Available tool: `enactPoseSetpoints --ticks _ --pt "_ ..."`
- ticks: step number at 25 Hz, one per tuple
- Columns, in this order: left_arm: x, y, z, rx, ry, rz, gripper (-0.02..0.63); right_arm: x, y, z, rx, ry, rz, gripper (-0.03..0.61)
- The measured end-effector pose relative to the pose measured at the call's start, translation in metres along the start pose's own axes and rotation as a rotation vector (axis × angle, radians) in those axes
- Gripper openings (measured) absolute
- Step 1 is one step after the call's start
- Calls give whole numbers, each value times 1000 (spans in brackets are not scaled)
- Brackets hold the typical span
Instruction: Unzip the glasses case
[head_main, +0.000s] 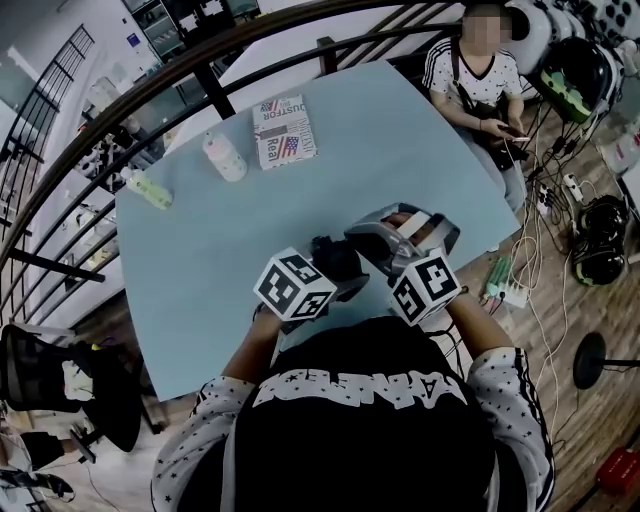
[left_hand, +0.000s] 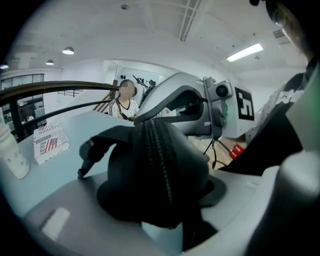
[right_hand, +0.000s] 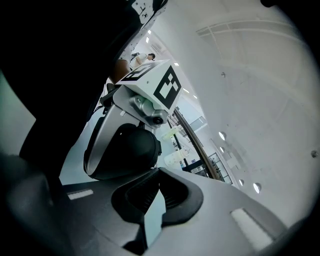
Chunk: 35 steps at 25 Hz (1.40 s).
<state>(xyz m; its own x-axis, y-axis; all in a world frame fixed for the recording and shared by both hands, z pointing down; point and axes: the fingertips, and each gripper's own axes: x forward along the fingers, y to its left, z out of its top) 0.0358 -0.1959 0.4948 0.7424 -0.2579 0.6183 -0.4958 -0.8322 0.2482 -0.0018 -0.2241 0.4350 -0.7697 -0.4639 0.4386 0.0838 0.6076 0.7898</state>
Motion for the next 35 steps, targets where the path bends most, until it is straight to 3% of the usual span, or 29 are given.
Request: enactPoseSetpoints --ticks 17,35 --pt "18 11 -19 52 149 41 0 8 9 -7 -157 71 37 6" --pt "29 13 -36 54 199 53 0 13 23 -3 -402 102 48 8"
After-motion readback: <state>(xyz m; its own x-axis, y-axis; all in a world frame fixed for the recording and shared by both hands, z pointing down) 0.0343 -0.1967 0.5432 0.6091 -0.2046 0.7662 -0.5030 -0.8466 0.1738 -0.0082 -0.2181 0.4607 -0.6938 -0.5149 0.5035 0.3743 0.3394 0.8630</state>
